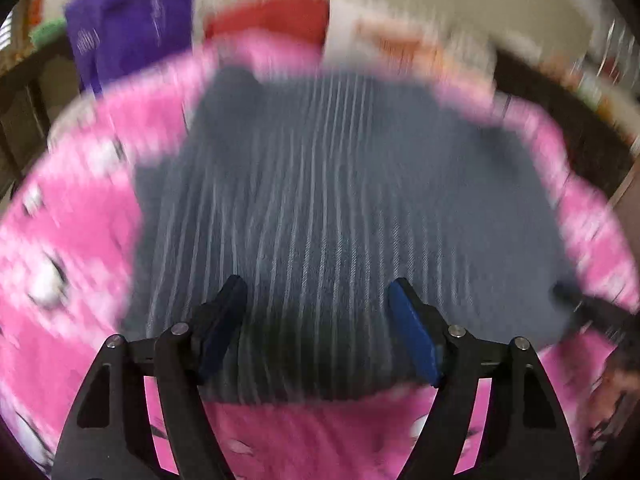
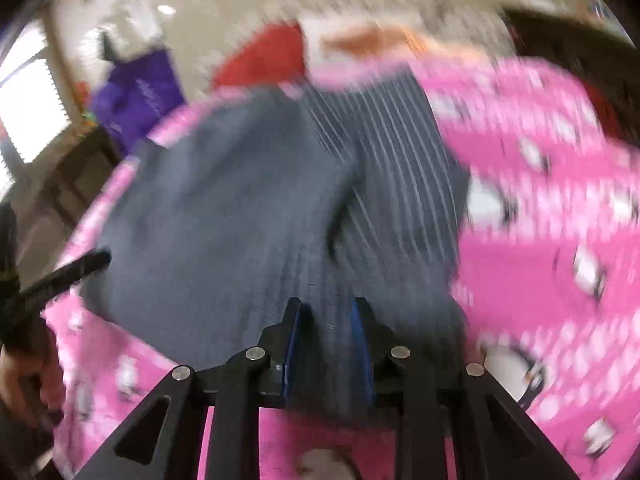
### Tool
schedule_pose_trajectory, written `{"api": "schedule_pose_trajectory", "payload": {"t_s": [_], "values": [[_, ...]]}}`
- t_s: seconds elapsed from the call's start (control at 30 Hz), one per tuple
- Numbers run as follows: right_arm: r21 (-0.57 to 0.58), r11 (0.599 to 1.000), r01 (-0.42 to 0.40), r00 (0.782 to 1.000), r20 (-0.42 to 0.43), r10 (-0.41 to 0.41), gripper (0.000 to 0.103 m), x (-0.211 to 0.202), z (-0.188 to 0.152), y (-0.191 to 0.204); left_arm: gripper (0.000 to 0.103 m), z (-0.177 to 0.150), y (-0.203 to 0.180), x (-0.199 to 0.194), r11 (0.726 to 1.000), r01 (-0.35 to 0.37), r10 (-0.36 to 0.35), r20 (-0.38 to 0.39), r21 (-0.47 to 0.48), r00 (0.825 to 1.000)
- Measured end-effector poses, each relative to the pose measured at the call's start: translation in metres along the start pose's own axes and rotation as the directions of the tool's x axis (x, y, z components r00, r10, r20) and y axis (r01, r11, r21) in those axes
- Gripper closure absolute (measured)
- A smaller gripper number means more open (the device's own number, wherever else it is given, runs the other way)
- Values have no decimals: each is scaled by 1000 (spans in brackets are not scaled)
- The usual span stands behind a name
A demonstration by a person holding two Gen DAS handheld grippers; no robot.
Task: Fold large clothes
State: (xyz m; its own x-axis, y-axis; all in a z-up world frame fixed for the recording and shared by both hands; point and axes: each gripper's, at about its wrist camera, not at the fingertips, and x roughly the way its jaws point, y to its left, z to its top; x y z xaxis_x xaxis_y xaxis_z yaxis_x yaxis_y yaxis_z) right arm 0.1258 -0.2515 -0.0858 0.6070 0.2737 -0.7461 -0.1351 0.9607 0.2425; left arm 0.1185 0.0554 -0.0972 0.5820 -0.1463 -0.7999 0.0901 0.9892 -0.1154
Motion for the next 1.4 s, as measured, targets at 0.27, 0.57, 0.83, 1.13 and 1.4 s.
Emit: {"api": "schedule_pose_trajectory", "payload": {"t_s": [0.27, 0.57, 0.83, 1.13, 1.4], "values": [[-42, 999, 7, 994, 114, -3, 60, -73, -3, -9, 28, -28, 48, -67, 999, 25, -21, 83, -44, 996], [175, 981, -84, 996, 55, 76, 36, -87, -68, -56, 15, -71, 110, -62, 946, 130, -116, 65, -297, 991], [341, 893, -293, 956, 86, 280, 36, -47, -68, -67, 11, -33, 104, -31, 940, 189, -180, 58, -285, 982], [373, 818, -438, 898, 231, 375, 64, -10, -32, -68, 68, -11, 107, -15, 908, 275, -266, 71, -316, 961], [356, 832, -426, 904, 210, 373, 94, -26, -41, -70, 85, -18, 110, -34, 871, 317, -316, 67, -375, 946]]}}
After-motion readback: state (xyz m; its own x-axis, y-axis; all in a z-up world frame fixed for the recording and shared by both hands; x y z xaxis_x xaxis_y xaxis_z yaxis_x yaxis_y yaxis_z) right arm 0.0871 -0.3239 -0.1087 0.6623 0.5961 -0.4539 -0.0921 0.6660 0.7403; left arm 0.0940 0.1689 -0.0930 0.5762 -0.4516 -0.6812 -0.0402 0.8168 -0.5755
